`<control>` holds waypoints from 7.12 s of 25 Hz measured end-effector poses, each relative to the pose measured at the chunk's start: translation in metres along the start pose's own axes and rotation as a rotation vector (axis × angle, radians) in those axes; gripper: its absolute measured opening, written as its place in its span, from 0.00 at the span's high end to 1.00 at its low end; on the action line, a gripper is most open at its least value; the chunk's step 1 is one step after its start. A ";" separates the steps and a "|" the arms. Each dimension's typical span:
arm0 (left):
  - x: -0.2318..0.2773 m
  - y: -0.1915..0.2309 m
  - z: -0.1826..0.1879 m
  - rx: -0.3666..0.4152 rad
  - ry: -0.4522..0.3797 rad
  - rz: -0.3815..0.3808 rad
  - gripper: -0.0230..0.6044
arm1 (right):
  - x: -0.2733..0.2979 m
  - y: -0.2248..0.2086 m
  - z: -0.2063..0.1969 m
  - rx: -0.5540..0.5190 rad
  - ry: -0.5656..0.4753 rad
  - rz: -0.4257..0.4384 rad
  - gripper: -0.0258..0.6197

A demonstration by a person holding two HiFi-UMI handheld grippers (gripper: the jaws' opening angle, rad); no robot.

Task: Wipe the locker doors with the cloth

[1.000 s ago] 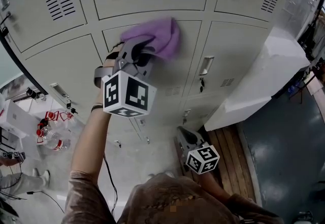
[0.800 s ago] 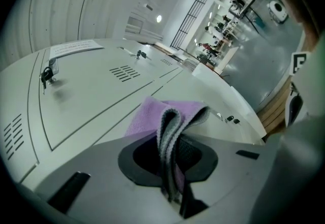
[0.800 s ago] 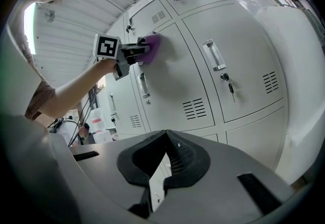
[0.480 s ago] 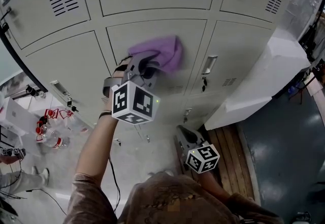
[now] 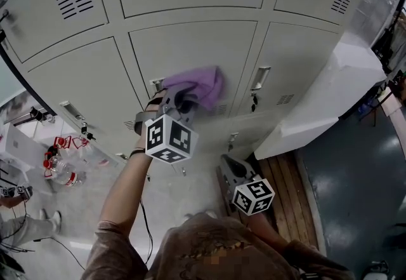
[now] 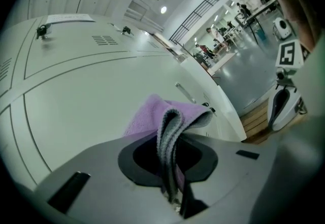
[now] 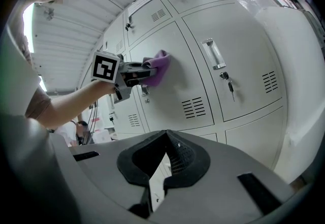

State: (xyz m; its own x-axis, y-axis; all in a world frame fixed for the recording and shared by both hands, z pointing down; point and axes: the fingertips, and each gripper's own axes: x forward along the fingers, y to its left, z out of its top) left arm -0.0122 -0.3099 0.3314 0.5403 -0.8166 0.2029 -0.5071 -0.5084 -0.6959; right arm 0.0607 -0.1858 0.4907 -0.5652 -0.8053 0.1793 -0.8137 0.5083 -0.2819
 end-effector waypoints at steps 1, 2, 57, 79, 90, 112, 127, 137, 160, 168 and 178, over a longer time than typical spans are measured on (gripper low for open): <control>0.001 -0.005 -0.004 -0.004 0.007 -0.008 0.89 | 0.000 0.000 0.000 0.000 0.000 -0.001 0.96; 0.003 -0.009 -0.008 -0.009 0.013 -0.016 0.89 | 0.000 0.000 0.000 0.000 0.001 -0.001 0.96; 0.007 -0.118 -0.063 -0.175 0.110 -0.155 0.89 | -0.029 -0.018 -0.009 0.026 -0.004 -0.091 0.96; -0.058 0.063 0.135 0.043 -0.246 0.209 0.89 | -0.045 -0.007 -0.003 0.017 -0.029 -0.070 0.96; -0.081 0.106 0.194 0.206 -0.315 0.369 0.89 | -0.048 -0.012 0.003 0.013 -0.041 -0.068 0.96; 0.007 0.076 0.159 0.187 -0.190 0.215 0.89 | -0.050 -0.031 0.003 0.033 -0.041 -0.095 0.96; 0.033 0.046 0.134 0.169 -0.168 0.149 0.89 | -0.045 -0.040 -0.001 0.049 -0.029 -0.104 0.96; 0.045 0.011 0.100 0.138 -0.132 0.083 0.89 | -0.045 -0.043 -0.005 0.056 -0.026 -0.115 0.96; 0.070 -0.077 0.016 -0.002 -0.032 -0.041 0.90 | -0.045 -0.049 -0.008 0.057 -0.014 -0.131 0.96; 0.080 -0.108 -0.016 -0.072 0.034 -0.073 0.90 | -0.048 -0.053 -0.010 0.060 -0.004 -0.142 0.96; 0.089 -0.147 -0.059 -0.122 0.115 -0.135 0.90 | -0.047 -0.054 -0.011 0.056 0.005 -0.140 0.96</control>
State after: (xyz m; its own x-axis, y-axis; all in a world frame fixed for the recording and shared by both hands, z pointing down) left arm 0.0705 -0.3237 0.4930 0.5323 -0.7609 0.3710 -0.5168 -0.6392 -0.5695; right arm 0.1297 -0.1725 0.5076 -0.4478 -0.8655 0.2247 -0.8757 0.3737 -0.3057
